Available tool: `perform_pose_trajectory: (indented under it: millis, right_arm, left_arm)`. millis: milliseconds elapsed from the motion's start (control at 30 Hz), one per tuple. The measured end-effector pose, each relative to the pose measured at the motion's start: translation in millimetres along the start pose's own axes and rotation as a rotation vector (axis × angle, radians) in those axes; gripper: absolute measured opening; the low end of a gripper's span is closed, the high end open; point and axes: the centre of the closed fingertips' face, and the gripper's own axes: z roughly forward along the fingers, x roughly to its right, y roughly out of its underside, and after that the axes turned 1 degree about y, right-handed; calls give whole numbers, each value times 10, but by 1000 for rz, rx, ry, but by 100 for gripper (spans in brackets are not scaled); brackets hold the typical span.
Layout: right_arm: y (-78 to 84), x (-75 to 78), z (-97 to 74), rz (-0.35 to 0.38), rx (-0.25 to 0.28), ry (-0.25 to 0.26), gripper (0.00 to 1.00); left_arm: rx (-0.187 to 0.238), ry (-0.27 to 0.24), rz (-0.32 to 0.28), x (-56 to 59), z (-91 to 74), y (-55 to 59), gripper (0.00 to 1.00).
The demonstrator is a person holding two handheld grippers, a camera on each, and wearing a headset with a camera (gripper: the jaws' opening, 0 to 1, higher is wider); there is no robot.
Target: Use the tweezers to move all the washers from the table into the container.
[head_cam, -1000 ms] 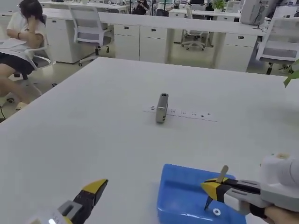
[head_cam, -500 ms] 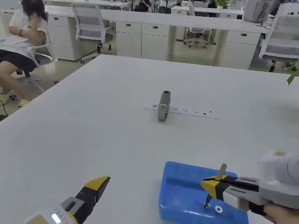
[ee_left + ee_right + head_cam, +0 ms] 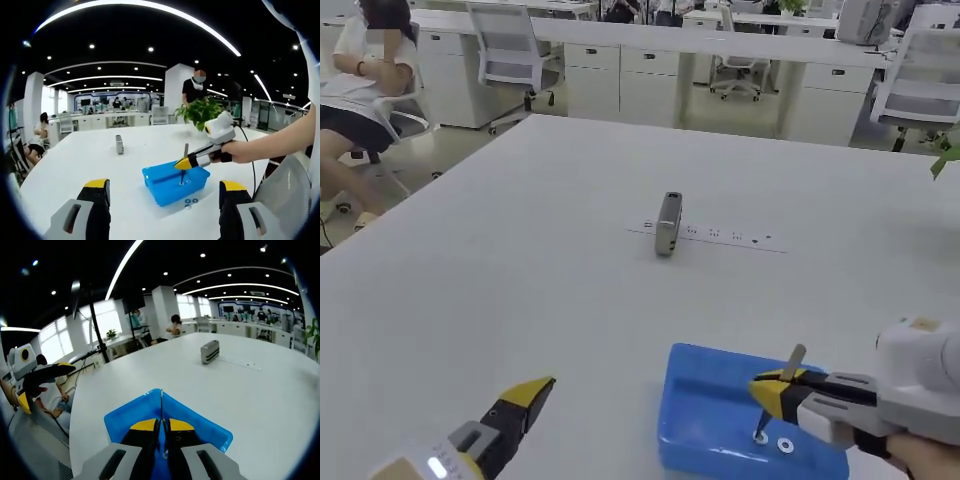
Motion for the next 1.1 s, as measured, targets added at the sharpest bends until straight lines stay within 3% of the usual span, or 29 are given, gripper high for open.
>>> perform_pose_trajectory:
  millis: [1100]
  right_arm:
    - [-270, -284, -305, 9, 110, -27, 3]
  left_arm:
    - [-16, 17, 6, 31, 12, 29, 91]
